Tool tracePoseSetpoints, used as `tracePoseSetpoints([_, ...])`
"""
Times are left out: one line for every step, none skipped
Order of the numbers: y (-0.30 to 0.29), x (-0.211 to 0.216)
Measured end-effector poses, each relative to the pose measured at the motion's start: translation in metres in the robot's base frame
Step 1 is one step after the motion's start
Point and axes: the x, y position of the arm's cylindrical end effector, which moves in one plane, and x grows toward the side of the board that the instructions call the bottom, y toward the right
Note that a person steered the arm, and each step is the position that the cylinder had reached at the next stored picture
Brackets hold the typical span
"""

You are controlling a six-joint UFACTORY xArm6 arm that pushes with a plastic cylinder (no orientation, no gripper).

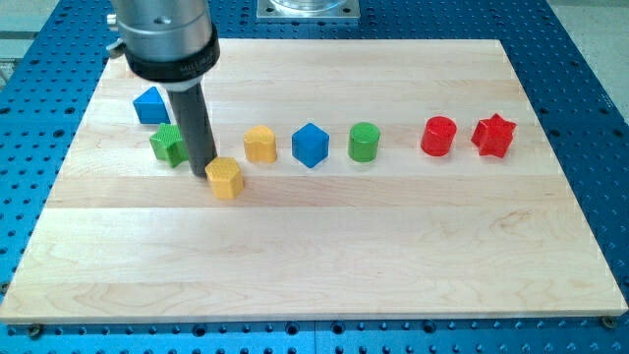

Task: Place the yellow hexagon at the bottom center of the board

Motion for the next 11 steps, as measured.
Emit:
tracePoseSetpoints([0.039, 0.048])
tracePoseSetpoints([0.074, 0.075])
tracePoseSetpoints([0.058, 0.012])
tracePoseSetpoints([0.092, -0.002])
tracePoseSetpoints([0.122, 0.018])
tracePoseSetpoints([0.119, 0.063])
tracePoseSetpoints([0.139, 0.032])
tracePoseSetpoints([0.139, 0.042])
tracePoseSetpoints([0.138, 0.078])
tracePoseSetpoints([0.138, 0.053])
tracePoseSetpoints([0.111, 0.043])
